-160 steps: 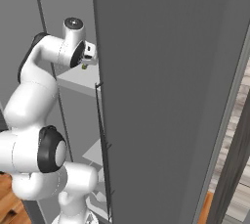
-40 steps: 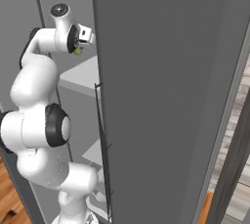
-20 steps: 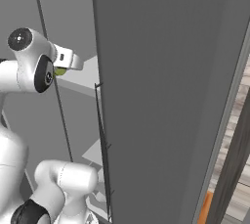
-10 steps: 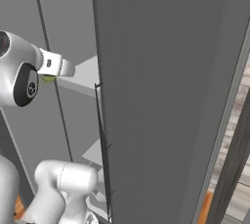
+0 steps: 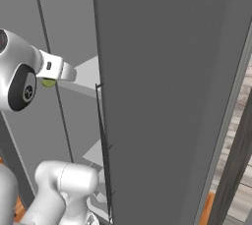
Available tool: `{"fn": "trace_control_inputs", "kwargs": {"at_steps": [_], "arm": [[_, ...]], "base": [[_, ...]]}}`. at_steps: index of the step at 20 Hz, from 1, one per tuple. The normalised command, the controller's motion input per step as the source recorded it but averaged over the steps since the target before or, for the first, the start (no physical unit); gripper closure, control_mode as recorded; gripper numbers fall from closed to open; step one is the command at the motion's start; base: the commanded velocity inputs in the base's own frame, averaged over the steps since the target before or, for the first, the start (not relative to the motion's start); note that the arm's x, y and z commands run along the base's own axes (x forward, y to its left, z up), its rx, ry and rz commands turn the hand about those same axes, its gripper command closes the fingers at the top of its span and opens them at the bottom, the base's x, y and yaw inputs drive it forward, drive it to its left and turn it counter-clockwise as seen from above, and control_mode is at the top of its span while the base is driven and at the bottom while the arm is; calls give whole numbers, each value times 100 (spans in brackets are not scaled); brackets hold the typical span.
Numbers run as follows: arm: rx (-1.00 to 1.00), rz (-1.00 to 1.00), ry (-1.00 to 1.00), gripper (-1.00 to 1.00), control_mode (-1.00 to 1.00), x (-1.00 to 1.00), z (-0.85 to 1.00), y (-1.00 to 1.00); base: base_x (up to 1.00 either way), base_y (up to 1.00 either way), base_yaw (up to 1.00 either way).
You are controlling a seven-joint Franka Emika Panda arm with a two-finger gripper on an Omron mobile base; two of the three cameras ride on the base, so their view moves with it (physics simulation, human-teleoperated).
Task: Take the onion and lemon wedge out of the freezer and place them in the tupperware container on the counter. Then put the tupperware containing the vegetables back in the freezer.
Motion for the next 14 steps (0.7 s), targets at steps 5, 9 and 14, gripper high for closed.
{"fn": "trace_control_inputs", "kwargs": {"at_steps": [5, 9, 14], "arm": [[0, 0, 0, 100, -100, 0, 0, 0], [0, 0, 0, 100, -100, 0, 0, 0], [0, 0, 0, 100, -100, 0, 0, 0]], "base": [[0, 0, 0], [0, 0, 0], [0, 0, 0]]}}
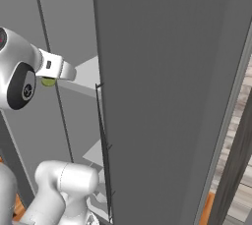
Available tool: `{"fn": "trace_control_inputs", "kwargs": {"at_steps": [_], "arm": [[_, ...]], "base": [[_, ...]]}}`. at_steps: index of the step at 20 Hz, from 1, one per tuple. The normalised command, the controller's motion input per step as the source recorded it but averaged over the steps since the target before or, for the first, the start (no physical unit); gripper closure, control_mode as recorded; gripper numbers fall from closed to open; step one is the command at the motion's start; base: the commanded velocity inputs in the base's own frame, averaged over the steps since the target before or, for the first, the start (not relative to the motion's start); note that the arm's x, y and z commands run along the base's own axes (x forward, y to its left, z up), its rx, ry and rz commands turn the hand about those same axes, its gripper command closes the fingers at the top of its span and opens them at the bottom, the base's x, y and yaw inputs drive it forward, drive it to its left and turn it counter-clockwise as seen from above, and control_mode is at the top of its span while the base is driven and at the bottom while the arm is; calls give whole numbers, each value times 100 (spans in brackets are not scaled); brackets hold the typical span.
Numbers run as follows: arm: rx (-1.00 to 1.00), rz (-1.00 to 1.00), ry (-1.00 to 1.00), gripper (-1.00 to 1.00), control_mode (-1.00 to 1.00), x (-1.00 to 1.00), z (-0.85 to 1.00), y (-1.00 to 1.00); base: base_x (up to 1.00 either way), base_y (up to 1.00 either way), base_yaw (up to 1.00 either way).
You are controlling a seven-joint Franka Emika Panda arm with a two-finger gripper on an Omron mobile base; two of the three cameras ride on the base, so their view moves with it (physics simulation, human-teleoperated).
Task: Take the onion and lemon wedge out of the freezer and place them in the tupperware container on the counter. Then put the tupperware containing the vegetables back in the freezer.
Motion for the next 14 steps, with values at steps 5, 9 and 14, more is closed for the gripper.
{"fn": "trace_control_inputs", "kwargs": {"at_steps": [5, 9, 14], "arm": [[0, 0, 0, 100, -100, -4, 0, 0], [0, 0, 0, 100, 100, 0, 0, 0], [0, 0, 0, 100, 100, 0, 0, 0]], "base": [[0, 0, 0], [-66, 0, 0], [-91, 0, 0]]}}
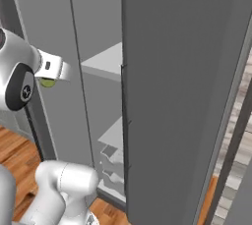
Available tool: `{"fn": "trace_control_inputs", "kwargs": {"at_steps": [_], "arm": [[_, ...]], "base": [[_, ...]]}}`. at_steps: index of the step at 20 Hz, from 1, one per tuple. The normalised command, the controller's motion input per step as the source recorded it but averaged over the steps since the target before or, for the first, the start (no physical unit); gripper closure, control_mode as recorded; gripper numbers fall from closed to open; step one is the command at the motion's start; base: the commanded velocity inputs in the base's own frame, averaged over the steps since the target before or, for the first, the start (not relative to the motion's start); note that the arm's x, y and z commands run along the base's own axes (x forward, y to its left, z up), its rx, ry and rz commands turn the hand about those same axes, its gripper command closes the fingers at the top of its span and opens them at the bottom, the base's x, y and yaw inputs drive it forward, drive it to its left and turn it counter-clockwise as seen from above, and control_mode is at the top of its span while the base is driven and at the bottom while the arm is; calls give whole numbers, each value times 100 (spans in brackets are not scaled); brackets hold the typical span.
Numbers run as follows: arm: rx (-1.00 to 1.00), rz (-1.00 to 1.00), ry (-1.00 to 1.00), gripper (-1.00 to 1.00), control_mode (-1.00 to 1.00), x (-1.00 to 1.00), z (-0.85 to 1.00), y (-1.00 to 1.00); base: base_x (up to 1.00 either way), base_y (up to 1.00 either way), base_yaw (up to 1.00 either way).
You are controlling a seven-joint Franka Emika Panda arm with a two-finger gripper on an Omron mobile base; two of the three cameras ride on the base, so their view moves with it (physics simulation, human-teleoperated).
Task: Take the onion and lemon wedge out of the freezer and place them in the tupperware container on the counter. Then put the tupperware containing the vegetables back in the freezer.
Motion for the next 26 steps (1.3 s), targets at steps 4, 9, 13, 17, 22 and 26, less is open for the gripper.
{"fn": "trace_control_inputs", "kwargs": {"at_steps": [4, 9, 13, 17, 22, 26], "arm": [[0, 0, 0, 100, 100, 0, 0, 0], [0, 0, 0, 100, 100, 0, 0, 0], [0, 0, 0, 100, 100, 0, 0, 0], [0, 0, 0, 100, 100, 0, 0, 0], [0, 0, 0, 100, 100, 0, 0, 0], [0, 0, 0, 100, 100, 0, 0, 0]], "base": [[-80, 10, 0], [-50, 30, 0], [-24, 46, 0], [-8, 57, 0], [0, 75, 0], [0, 87, -1]]}}
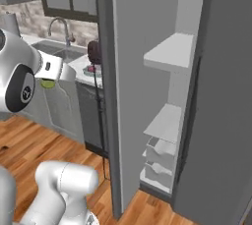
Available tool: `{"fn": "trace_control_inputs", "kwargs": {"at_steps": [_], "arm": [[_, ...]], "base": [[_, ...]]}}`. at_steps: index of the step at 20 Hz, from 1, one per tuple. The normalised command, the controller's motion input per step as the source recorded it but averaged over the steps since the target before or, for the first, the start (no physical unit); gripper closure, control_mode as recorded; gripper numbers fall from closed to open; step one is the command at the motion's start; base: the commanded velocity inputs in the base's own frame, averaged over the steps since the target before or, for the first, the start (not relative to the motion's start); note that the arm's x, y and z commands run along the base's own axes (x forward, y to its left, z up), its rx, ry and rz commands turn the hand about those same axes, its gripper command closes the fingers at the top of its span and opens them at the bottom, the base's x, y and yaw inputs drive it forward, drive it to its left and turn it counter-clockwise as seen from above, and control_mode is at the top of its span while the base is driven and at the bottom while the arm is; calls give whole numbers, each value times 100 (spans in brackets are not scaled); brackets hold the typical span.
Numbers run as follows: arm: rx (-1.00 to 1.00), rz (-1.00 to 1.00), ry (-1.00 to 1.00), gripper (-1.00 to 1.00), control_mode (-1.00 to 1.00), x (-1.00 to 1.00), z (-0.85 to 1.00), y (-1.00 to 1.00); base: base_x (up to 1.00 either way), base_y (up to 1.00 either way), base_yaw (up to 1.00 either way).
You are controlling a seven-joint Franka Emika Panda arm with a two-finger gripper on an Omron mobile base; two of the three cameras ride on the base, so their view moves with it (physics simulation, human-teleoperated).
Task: Take the onion and lemon wedge out of the freezer and place them in the tupperware container on the counter. Then put the tupperware containing the vegetables back in the freezer.
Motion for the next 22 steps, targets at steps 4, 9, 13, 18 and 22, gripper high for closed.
{"fn": "trace_control_inputs", "kwargs": {"at_steps": [4, 9, 13, 18, 22], "arm": [[0, 0, 0, 100, 100, 0, 0, 0], [0, 0, 0, 100, 100, 0, 0, 0], [0, 0, 0, 100, 100, 0, 0, 0], [0, 0, 0, 100, 100, 0, 0, 0], [0, 0, 0, 100, 100, 0, 0, 0]], "base": [[0, 84, -3], [0, 73, -3], [5, 58, -3], [32, 39, -6], [62, 35, -13]]}}
